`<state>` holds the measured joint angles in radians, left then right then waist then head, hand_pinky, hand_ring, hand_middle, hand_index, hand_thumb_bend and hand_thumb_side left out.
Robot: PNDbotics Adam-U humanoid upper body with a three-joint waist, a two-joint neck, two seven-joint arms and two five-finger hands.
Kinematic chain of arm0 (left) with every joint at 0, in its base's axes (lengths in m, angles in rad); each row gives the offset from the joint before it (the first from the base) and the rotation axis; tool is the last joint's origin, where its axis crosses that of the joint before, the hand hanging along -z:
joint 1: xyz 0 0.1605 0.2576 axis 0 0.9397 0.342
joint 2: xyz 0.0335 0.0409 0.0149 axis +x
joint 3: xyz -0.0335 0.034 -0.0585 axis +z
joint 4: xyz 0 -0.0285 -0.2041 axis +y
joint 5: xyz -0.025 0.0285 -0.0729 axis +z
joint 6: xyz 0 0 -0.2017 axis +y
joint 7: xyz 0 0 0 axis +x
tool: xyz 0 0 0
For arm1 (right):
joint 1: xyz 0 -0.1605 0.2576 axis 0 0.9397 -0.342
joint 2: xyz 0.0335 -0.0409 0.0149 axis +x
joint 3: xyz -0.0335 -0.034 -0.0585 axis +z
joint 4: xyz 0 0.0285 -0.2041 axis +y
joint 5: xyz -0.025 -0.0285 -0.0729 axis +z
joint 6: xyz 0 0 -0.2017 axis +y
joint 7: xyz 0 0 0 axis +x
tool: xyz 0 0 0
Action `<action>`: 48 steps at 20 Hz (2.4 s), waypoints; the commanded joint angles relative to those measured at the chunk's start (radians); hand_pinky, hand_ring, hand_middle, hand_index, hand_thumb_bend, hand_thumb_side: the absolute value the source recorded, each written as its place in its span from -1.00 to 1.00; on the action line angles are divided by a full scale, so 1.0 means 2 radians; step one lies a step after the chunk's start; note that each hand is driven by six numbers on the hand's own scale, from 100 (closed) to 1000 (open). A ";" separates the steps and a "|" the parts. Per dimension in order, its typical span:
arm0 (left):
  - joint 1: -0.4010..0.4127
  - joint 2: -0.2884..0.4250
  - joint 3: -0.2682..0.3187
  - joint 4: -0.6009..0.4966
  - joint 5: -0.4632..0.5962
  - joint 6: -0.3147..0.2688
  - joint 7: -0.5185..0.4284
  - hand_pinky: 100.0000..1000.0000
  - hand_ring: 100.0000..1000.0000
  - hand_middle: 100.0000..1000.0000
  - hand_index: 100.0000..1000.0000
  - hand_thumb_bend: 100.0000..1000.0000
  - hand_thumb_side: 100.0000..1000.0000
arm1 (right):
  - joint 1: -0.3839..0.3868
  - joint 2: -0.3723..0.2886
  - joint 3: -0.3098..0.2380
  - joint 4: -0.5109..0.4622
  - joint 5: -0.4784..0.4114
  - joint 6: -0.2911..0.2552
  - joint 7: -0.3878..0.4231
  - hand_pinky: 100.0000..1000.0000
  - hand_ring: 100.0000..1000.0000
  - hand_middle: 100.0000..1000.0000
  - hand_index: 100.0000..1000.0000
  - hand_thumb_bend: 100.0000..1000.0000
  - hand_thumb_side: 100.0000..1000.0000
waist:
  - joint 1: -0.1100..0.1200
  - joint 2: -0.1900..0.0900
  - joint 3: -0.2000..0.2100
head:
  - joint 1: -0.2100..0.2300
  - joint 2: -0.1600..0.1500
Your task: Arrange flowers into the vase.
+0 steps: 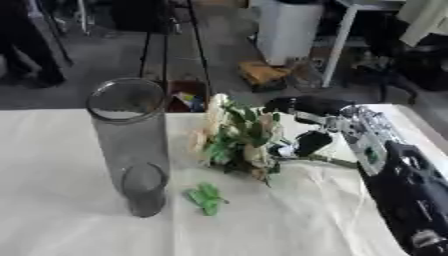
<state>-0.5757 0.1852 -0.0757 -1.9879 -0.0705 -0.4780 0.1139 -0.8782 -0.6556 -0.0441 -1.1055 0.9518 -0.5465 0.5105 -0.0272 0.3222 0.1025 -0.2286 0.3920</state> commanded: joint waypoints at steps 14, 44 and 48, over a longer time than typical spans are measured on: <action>-0.009 0.003 -0.001 -0.006 -0.001 -0.003 -0.002 0.55 0.67 0.71 0.80 -1.00 0.83 | 0.011 -0.011 -0.020 0.039 0.077 -0.004 -0.062 0.71 1.00 1.00 1.00 -0.22 -0.04 | 0.006 -0.002 -0.003 | -0.001 -0.018; -0.014 -0.003 -0.005 -0.006 -0.010 -0.008 -0.006 0.56 0.68 0.71 0.78 -1.00 0.82 | 0.002 -0.039 -0.052 0.061 0.018 0.034 -0.025 0.92 1.00 1.00 1.00 -0.44 0.05 | 0.015 0.022 0.012 | -0.039 -0.053; -0.014 -0.003 -0.005 -0.006 -0.011 -0.009 -0.006 0.56 0.68 0.71 0.78 -1.00 0.82 | 0.001 -0.041 -0.055 0.064 0.017 0.040 -0.022 0.92 1.00 1.00 1.00 -0.44 0.04 | 0.016 0.025 0.014 | -0.042 -0.055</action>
<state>-0.5887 0.1755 -0.0875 -1.9879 -0.0887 -0.4918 0.1036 -0.8543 -0.6916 -0.1420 -0.9719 0.9941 -0.4697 0.4636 0.0061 0.3909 0.1300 -0.3088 0.2962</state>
